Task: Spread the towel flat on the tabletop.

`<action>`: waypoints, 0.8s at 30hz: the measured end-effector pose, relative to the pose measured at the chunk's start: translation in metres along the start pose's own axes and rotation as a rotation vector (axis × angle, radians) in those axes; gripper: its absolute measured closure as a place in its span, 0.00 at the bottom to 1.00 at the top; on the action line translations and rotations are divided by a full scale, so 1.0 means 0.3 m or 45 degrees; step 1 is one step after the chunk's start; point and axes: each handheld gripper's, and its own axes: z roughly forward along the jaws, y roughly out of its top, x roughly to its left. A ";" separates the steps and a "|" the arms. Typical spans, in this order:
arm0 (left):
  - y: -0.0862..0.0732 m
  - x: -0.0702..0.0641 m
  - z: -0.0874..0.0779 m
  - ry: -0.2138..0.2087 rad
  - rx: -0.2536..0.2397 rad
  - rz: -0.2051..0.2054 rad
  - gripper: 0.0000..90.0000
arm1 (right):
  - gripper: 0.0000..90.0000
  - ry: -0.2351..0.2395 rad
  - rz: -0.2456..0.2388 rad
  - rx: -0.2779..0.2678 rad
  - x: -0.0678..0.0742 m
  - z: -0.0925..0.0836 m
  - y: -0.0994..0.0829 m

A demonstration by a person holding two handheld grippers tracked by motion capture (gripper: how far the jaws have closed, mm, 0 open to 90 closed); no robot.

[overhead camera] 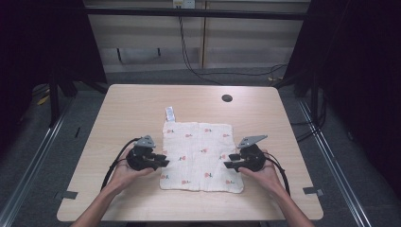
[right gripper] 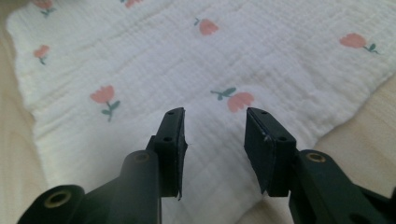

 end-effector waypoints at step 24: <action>-0.046 -0.057 0.026 0.070 0.011 0.135 0.86 | 0.92 -0.079 -0.040 0.032 0.003 0.037 -0.006</action>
